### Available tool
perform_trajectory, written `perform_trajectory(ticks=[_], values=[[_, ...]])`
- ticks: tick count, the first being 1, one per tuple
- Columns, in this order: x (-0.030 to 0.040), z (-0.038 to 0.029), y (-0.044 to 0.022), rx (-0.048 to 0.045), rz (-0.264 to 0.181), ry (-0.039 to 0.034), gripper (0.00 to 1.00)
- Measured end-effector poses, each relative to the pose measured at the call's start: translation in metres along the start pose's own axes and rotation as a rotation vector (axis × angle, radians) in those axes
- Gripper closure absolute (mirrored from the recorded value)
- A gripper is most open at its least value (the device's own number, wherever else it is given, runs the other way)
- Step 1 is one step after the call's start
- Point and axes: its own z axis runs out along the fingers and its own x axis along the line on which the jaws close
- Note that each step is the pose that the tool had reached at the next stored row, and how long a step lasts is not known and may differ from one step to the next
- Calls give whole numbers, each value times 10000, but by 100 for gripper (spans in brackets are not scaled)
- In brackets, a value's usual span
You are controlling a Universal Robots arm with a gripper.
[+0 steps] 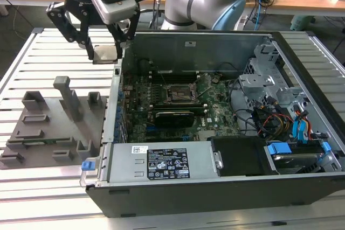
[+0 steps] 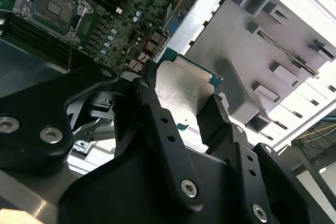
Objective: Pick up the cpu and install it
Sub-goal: 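Pick up the cpu and move it towards the insertion slot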
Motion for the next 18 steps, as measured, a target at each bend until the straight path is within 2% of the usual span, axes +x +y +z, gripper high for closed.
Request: perform_trajectory(ticks=[5, 6, 8, 9, 11, 12, 16, 17, 18], values=[[-219, 1, -13, 9, 3, 49, 45], [-278, 5, -17, 10, 3, 70, 45], [-415, 37, -24, 4, 8, 163, 45], [-461, 48, -25, 2, 8, 190, 45], [-608, 102, -18, 0, 12, 256, 45], [-707, 144, -9, 2, 13, 278, 45], [-888, 223, 20, 18, 15, 295, 45], [-1018, 281, 51, 24, 15, 301, 45], [-1068, 301, 65, 27, 16, 305, 45]])
